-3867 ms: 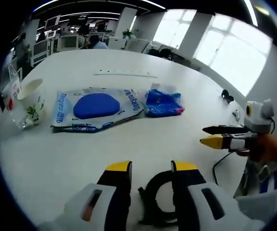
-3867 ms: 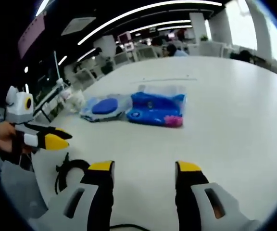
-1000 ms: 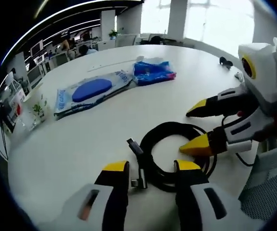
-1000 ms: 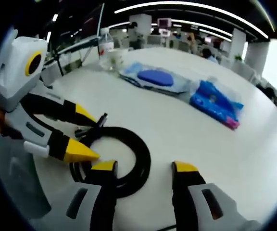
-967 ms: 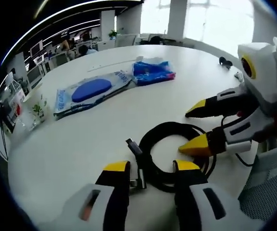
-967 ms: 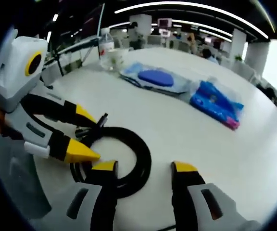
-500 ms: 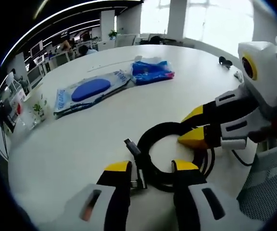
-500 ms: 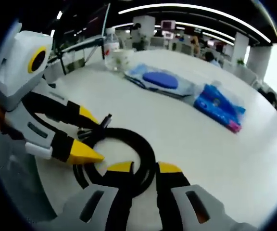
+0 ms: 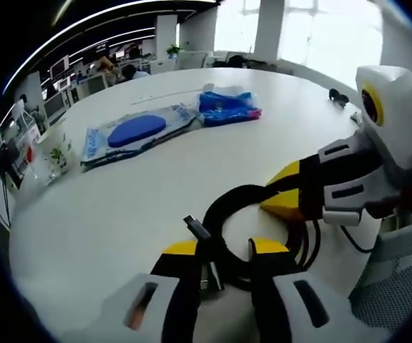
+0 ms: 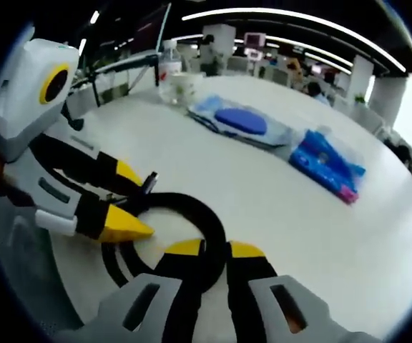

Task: Arrange the tabletop items into an orderly group along one side of the table until the central work area is clear of visible clutter.

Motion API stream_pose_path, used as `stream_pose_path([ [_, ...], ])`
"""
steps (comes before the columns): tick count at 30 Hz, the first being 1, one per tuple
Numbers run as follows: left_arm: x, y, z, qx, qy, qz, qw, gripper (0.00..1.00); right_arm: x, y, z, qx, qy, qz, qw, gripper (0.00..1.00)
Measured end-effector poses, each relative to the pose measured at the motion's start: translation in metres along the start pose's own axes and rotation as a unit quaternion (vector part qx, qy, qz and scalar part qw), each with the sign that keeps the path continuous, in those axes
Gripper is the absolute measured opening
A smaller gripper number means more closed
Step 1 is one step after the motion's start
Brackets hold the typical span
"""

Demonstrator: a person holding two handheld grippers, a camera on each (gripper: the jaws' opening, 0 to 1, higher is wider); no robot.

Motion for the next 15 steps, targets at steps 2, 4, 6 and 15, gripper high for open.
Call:
stream_pose_path([
  [2,-0.0015,-0.0007,0.0005,-0.010,0.002,0.004,0.9999,0.24,0.0000,-0.0001,0.0001,-0.005,0.000,-0.001,1.0000,0.08],
  [4,-0.0019,-0.0005,0.0009,-0.016,0.002,0.007,0.9998,0.23,0.0000,-0.0002,0.0003,0.003,0.001,0.001,1.0000,0.07],
  [6,-0.0015,-0.0001,0.0014,-0.021,0.001,0.008,0.9998,0.22,0.0001,-0.0013,-0.0004,0.006,0.000,0.004,1.0000,0.06],
  [15,-0.0016,-0.0048,0.0030,-0.026,-0.004,0.018,0.9995,0.16,-0.0007,-0.0021,-0.0003,0.002,0.004,0.017,0.9999,0.04],
])
Point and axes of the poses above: the point that each gripper's makers call its tool centre point, and the gripper's own axes: x roughly forward along the fingers, z roughly to its left, y roughly out of its underside, the point moved 8 cm from there along -x, roughly backward along the fingers, and after that the axes turned 1 degree about x, right-handed, at the moved point
